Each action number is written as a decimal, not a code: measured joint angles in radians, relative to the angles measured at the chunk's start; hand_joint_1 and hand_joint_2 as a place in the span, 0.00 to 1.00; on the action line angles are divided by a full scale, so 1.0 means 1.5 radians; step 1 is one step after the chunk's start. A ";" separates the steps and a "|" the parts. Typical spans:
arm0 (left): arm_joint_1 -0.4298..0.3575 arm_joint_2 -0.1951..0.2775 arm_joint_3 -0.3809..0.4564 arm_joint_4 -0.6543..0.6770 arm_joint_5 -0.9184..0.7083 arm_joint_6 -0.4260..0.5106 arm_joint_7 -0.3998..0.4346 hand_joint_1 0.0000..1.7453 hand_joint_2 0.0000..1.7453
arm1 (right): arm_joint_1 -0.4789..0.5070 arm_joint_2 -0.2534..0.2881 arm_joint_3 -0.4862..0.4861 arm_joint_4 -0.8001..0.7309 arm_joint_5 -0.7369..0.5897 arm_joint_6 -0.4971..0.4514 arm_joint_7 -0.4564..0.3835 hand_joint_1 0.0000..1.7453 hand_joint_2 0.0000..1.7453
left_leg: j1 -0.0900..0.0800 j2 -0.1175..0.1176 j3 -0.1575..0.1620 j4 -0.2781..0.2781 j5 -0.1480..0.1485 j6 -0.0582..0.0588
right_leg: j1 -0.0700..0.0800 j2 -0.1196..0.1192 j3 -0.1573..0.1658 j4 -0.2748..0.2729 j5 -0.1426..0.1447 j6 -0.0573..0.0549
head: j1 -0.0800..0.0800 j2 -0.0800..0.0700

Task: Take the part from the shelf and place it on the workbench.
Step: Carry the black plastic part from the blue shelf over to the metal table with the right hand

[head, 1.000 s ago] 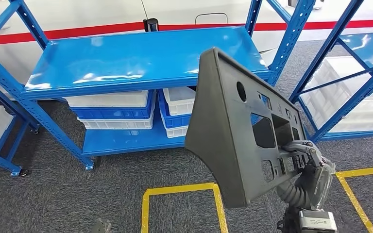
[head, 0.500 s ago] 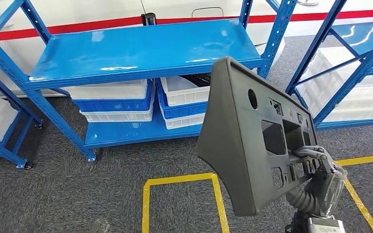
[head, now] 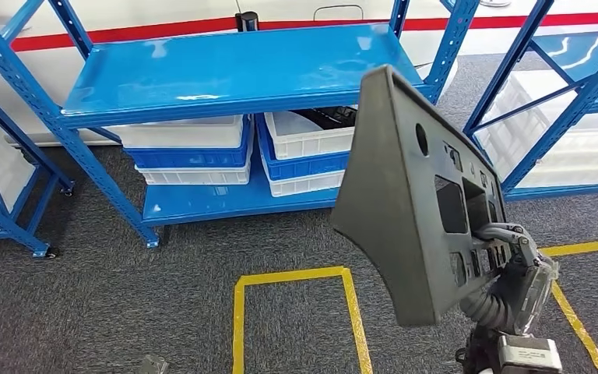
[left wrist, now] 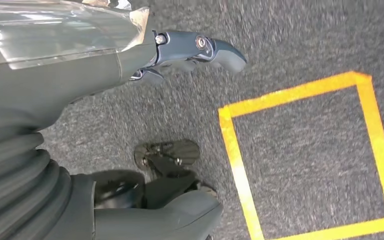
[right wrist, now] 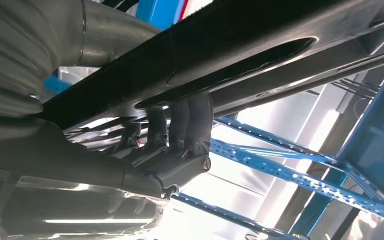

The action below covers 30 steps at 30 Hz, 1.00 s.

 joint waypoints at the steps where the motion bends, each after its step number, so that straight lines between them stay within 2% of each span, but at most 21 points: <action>1: 0.001 0.000 0.000 -0.004 0.002 0.001 0.002 0.00 1.00 | -0.002 -0.003 0.000 0.001 -0.003 -0.003 0.000 1.00 1.00 | 0.001 0.002 -0.005 -0.003 0.006 0.004 | 0.001 0.000 -0.014 0.032 -0.023 -0.004 | 0.001 0.000; 3: 0.004 0.001 0.000 -0.010 0.005 0.002 0.006 0.00 1.00 | -0.005 -0.010 0.001 0.004 -0.007 -0.007 0.000 1.00 1.00 | -0.002 0.003 -0.019 -0.002 0.016 0.009 | 0.001 0.001 -0.045 0.118 -0.071 -0.009 | 0.003 0.000; 4: 0.007 0.001 0.000 -0.013 0.007 0.001 0.008 0.00 1.00 | -0.005 -0.012 0.001 0.006 -0.009 -0.008 0.000 1.00 1.00 | -0.003 0.004 -0.026 -0.001 0.021 0.009 | 0.000 0.001 -0.053 0.150 -0.084 -0.007 | 0.002 0.000; 5: 0.009 0.001 0.000 -0.016 0.008 0.001 0.010 0.00 1.00 | -0.006 -0.014 0.001 0.008 -0.011 -0.009 0.001 1.00 1.00 | -0.004 0.004 -0.033 0.000 0.025 0.009 | 0.000 0.001 -0.049 0.160 -0.085 -0.002 | 0.002 0.000; 6: 0.011 0.001 0.000 -0.018 0.009 0.000 0.011 0.00 1.00 | -0.007 -0.016 0.001 0.010 -0.013 -0.010 0.001 1.00 1.00 | -0.004 0.004 -0.039 0.001 0.029 0.008 | 0.000 0.001 -0.032 0.143 -0.076 0.004 | 0.003 0.000; 8: 0.013 0.001 0.000 -0.024 0.010 0.000 0.012 0.00 1.00 | -0.010 -0.019 0.001 0.012 -0.014 -0.011 0.002 1.00 1.00 | -0.004 0.004 -0.051 0.009 0.034 0.004 | -0.001 0.001 0.029 0.050 -0.050 0.013 | 0.003 0.000; 9: 0.013 0.001 0.000 -0.026 0.010 0.000 0.012 0.00 1.00 | -0.012 -0.019 0.002 0.012 -0.014 -0.012 0.002 1.00 1.00 | -0.005 0.004 -0.057 0.013 0.036 0.002 | 0.001 0.002 0.055 0.008 -0.041 0.013 | 0.002 0.000; 10: 0.014 0.001 0.001 -0.028 0.010 0.000 0.012 0.00 1.00 | -0.013 -0.020 0.002 0.013 -0.015 -0.012 0.002 1.00 1.00 | -0.007 0.004 -0.062 0.017 0.038 -0.001 | 0.002 0.003 0.069 -0.020 -0.036 0.010 | 0.002 0.000; 12: 0.017 0.002 0.001 -0.032 0.011 0.001 0.014 0.00 1.00 | -0.015 -0.022 0.002 0.014 -0.014 -0.012 0.004 1.00 1.00 | -0.009 0.004 -0.068 0.021 0.044 -0.008 | 0.006 0.005 0.068 -0.028 -0.032 0.001 | 0.001 0.000; 13: 0.019 0.002 0.001 -0.034 0.011 0.001 0.014 0.00 1.00 | -0.015 -0.022 0.002 0.014 -0.013 -0.012 0.006 1.00 1.00 | -0.008 0.003 -0.071 0.022 0.046 -0.011 | 0.002 0.005 0.062 -0.029 -0.029 -0.003 | 0.001 0.000; 15: 0.023 0.003 0.001 -0.037 0.014 0.002 0.017 0.00 1.00 | -0.017 -0.022 0.003 0.016 -0.010 -0.010 0.008 1.00 1.00 | -0.006 0.000 -0.082 0.040 0.027 -0.019 | -0.004 0.004 0.056 -0.030 -0.021 -0.016 | -0.001 0.000; 17: 0.025 0.002 0.001 -0.040 0.016 0.003 0.018 0.00 1.00 | -0.018 -0.022 0.004 0.017 -0.006 -0.007 0.010 1.00 1.00 | -0.002 -0.002 -0.106 0.106 -0.028 -0.028 | -0.005 0.002 0.048 -0.030 -0.011 -0.027 | -0.004 0.000; 19: 0.027 0.002 0.001 -0.042 0.017 0.003 0.018 0.00 1.00 | -0.018 -0.022 0.004 0.021 -0.003 -0.004 0.010 1.00 1.00 | 0.003 -0.003 -0.130 0.190 -0.073 -0.035 | -0.003 0.000 0.037 -0.028 -0.003 -0.029 | -0.005 0.000; 20: 0.029 0.002 0.002 -0.042 0.017 0.003 0.018 0.00 1.00 | -0.018 -0.022 0.004 0.023 -0.002 -0.002 0.010 1.00 1.00 | 0.005 -0.003 -0.131 0.212 -0.078 -0.037 | -0.003 0.000 0.032 -0.026 -0.001 -0.028 | -0.005 0.000; 21: 0.031 0.001 0.002 -0.043 0.018 0.004 0.018 0.00 1.00 | -0.018 -0.022 0.005 0.025 -0.002 0.000 0.010 1.00 1.00 | 0.006 -0.003 -0.120 0.206 -0.070 -0.037 | -0.003 0.000 0.028 -0.024 0.001 -0.027 | -0.005 0.000; 22: 0.033 0.001 0.003 -0.045 0.018 0.004 0.018 0.00 1.00 | -0.019 -0.022 0.005 0.027 -0.002 0.001 0.010 1.00 1.00 | 0.007 -0.003 -0.097 0.175 -0.054 -0.036 | -0.002 0.000 0.025 -0.023 0.003 -0.026 | -0.005 0.000; 24: 0.036 0.000 0.005 -0.048 0.018 0.005 0.017 0.00 1.00 | -0.021 -0.022 0.005 0.030 -0.002 0.004 0.009 1.00 1.00 | 0.006 -0.005 -0.037 0.083 -0.021 -0.029 | -0.001 0.001 0.021 -0.021 0.006 -0.023 | -0.004 0.000; 25: 0.038 0.000 0.006 -0.050 0.018 0.005 0.017 0.00 1.00 | -0.023 -0.022 0.005 0.031 -0.002 0.005 0.009 1.00 1.00 | 0.004 -0.006 -0.017 0.048 -0.013 -0.026 | 0.000 0.001 0.020 -0.020 0.008 -0.019 | -0.004 0.000; 26: 0.040 -0.001 0.008 -0.052 0.018 0.005 0.017 0.00 1.00 | -0.025 -0.022 0.006 0.033 -0.002 0.006 0.009 1.00 1.00 | 0.002 -0.007 -0.007 0.028 -0.010 -0.023 | 0.001 0.001 0.017 -0.020 0.011 -0.015 | -0.004 0.000; 28: 0.045 -0.002 0.011 -0.055 0.018 0.006 0.016 0.00 1.00 | -0.028 -0.022 0.007 0.035 -0.003 0.006 0.009 1.00 1.00 | -0.002 -0.007 -0.008 0.017 -0.008 -0.017 | 0.000 0.001 0.012 -0.021 0.018 -0.004 | -0.004 0.000; 30: 0.049 -0.003 0.014 -0.061 0.018 0.004 0.015 0.00 1.00 | -0.030 -0.023 0.008 0.036 -0.003 0.006 0.009 1.00 1.00 | -0.001 -0.004 -0.013 0.010 0.001 -0.006 | 0.000 0.001 0.002 -0.010 0.009 0.000 | -0.004 0.000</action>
